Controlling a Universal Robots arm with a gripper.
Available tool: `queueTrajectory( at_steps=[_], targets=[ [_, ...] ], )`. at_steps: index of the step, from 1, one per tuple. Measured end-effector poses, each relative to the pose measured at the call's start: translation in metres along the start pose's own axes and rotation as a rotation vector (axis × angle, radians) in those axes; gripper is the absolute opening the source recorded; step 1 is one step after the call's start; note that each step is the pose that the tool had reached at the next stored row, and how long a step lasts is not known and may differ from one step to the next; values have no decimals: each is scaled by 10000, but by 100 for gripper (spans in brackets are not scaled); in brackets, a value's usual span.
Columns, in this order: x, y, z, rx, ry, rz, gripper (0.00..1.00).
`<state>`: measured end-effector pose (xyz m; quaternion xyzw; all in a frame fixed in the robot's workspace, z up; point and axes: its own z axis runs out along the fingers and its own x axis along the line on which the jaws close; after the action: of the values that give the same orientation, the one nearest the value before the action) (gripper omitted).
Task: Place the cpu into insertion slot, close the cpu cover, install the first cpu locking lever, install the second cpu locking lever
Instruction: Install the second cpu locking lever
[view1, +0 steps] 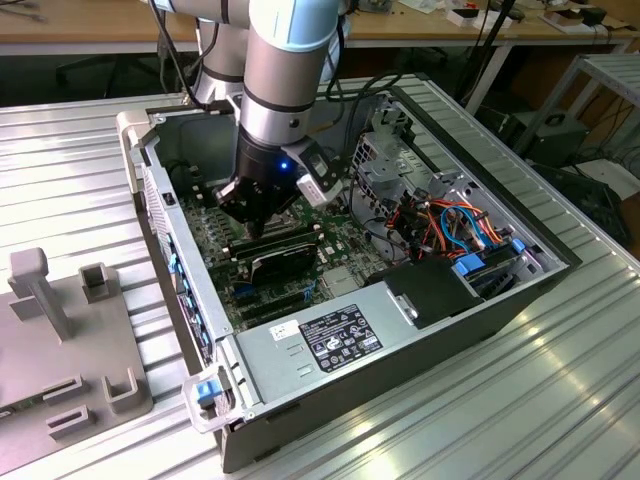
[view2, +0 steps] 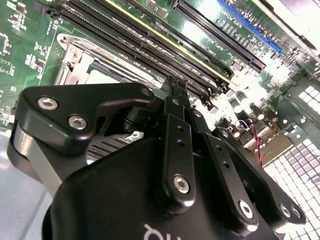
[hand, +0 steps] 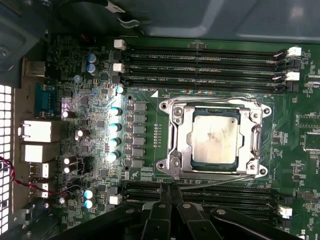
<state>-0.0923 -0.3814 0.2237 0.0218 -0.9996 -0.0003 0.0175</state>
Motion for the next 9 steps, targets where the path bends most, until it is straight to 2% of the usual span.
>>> queueTrajectory(
  at_steps=[9],
  targets=[
    [32,16,64,-3,1,1,11]
  ],
)
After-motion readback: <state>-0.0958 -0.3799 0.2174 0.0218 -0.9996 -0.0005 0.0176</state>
